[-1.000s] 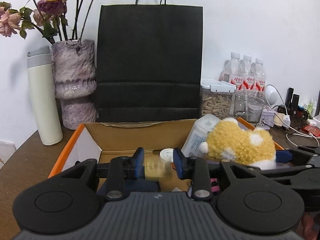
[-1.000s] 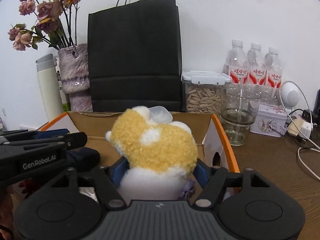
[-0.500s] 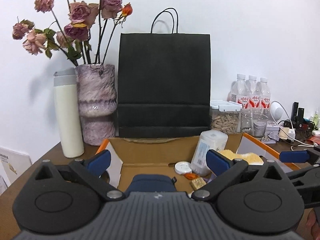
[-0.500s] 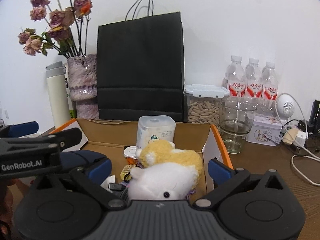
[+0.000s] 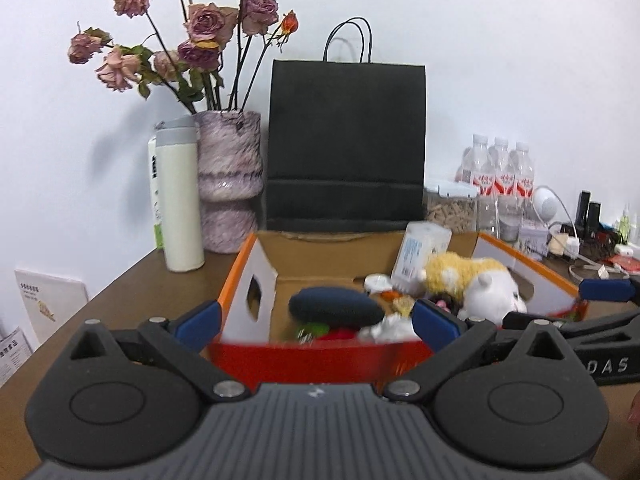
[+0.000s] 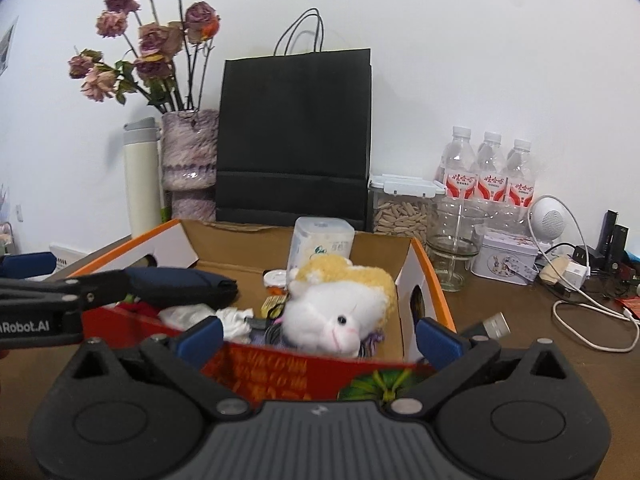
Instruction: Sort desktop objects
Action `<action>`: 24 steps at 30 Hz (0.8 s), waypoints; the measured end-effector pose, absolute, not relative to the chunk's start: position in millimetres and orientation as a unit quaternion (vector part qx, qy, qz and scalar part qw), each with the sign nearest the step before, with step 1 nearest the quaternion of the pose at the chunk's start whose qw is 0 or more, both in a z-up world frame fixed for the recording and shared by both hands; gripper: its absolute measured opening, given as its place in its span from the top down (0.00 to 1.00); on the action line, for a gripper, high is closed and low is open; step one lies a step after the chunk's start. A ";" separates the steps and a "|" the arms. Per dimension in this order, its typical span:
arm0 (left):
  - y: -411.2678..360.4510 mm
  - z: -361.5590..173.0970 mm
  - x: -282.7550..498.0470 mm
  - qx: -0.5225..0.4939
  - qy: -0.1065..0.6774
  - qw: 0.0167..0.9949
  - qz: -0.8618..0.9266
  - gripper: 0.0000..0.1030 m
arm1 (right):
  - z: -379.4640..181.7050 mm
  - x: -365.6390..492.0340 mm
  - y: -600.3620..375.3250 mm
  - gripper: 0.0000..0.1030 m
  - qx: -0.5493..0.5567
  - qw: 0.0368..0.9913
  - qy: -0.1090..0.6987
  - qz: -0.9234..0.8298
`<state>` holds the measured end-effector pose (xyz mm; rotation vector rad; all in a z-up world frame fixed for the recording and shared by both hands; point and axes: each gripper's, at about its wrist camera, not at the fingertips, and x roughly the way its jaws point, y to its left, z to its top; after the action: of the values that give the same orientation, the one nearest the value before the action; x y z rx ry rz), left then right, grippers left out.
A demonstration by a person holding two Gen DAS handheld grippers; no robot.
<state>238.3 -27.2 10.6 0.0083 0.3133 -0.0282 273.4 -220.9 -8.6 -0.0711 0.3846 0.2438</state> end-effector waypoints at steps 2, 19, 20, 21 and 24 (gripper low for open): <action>-24.8 8.8 229.2 0.004 0.158 0.987 -0.014 0.00 | -10.7 262.0 -221.2 0.00 -0.039 0.973 0.191 0.120; -25.3 -6.4 173.7 0.010 0.160 0.987 -0.017 0.00 | -12.6 190.2 -225.8 0.00 -0.037 0.979 0.161 0.124; -25.8 -6.8 172.2 0.011 0.159 0.987 -0.017 0.00 | -13.1 188.3 -226.3 0.00 -0.036 0.978 0.162 0.124; -26.7 -7.2 170.4 0.012 0.157 0.987 -0.017 0.00 | -13.7 186.8 -226.7 0.00 -0.034 0.978 0.164 0.124; -32.0 -8.2 166.8 0.020 0.154 0.988 -0.024 0.00 | -15.6 182.8 -226.5 0.00 -0.030 0.977 0.166 0.127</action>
<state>166.8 -32.0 -8.2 0.0403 0.3101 -0.0487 182.8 -226.5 -15.6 -0.0600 0.3343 0.2561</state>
